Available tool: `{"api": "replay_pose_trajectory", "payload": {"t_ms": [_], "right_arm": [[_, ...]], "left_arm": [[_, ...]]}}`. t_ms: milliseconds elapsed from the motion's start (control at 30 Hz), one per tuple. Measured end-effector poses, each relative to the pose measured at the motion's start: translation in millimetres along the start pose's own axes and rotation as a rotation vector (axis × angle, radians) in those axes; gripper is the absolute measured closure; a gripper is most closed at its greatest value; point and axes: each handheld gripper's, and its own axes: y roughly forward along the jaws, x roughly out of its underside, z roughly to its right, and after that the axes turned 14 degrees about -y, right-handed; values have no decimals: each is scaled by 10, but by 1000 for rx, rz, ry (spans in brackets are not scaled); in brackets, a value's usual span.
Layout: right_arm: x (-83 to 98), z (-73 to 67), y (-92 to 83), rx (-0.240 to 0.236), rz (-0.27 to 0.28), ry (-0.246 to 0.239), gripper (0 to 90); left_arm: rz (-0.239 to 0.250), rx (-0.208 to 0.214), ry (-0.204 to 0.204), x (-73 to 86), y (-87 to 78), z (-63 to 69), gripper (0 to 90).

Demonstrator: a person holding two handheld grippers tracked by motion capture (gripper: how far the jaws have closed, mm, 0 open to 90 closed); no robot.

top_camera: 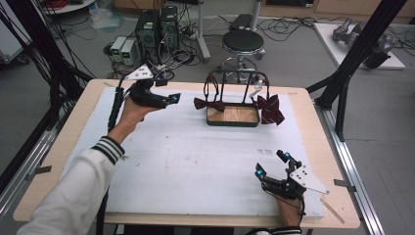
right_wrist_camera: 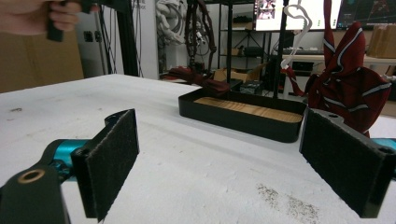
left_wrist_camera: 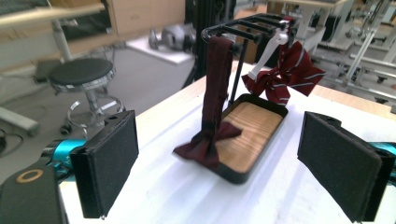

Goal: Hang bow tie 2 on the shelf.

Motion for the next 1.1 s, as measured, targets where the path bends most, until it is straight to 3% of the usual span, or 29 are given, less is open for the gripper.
{"api": "replay_pose_trajectory", "payload": {"t_ms": [267,367,533,567,667,733,867,1100], "right_arm": [[0,-7,-3,9,8,-13,111],[0,-7,-3,8,7,-12,112],[-2,-13,-3,12,6,-13,112],[-3,-18,-6,11,1,-8,112],[-5,-20,-4,13,-1,-11,112],[-5,-21,-4,12,-2,-11,112],[-4,-17,-1,12,-2,-9,112],[-1,-17,-7,20,4,-9,112]], "left_arm": [[65,-29,18,444,-684,32,128],[105,-39,22,666,-915,108,128],[122,-54,27,1100,-1181,246,128],[123,-63,29,1201,-1219,261,128],[128,-65,-24,1473,-1306,294,128],[121,-81,-14,1595,-1344,326,128],[149,-88,-7,1685,-1389,366,128],[242,-110,-9,1781,-1421,390,131]]}}
